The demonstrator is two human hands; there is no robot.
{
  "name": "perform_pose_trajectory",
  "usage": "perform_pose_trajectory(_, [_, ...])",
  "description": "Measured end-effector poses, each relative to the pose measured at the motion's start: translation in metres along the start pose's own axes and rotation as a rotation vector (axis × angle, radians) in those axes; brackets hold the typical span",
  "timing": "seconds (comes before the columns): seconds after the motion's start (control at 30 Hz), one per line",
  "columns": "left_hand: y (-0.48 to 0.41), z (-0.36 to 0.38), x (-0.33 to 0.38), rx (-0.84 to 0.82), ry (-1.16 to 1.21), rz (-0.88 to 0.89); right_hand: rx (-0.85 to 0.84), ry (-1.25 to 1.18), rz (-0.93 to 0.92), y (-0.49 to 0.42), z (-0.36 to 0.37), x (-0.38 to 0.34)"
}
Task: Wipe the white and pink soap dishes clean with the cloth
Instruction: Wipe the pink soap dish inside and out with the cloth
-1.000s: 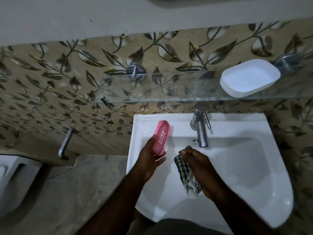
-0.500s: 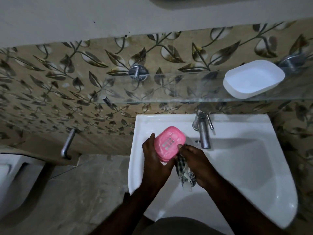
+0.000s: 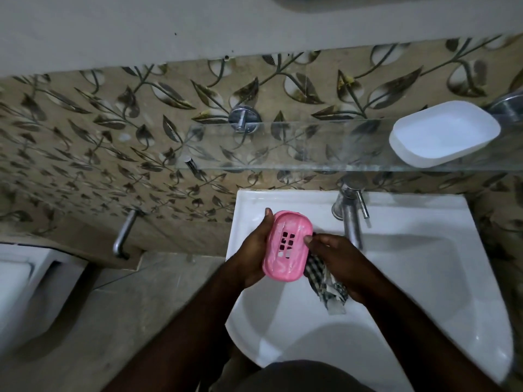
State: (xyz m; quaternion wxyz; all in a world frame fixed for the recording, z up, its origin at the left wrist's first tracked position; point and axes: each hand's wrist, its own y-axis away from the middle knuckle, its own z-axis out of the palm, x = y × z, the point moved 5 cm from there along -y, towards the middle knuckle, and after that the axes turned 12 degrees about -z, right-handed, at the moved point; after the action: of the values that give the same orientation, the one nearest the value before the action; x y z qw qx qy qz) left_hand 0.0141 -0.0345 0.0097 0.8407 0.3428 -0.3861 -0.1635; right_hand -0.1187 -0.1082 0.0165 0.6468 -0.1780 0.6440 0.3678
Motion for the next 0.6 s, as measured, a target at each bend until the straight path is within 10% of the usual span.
perform_pose_trajectory(0.27, [-0.002, 0.007, -0.007, -0.304, 0.345, 0.028, -0.073, 0.058, -0.047, 0.007, -0.013, -0.011])
perform_pose_trajectory(0.6, [0.015, 0.037, 0.013, -0.547, 0.214, 0.055, 0.226, 0.111, -0.167, 0.01, -0.061, -0.047])
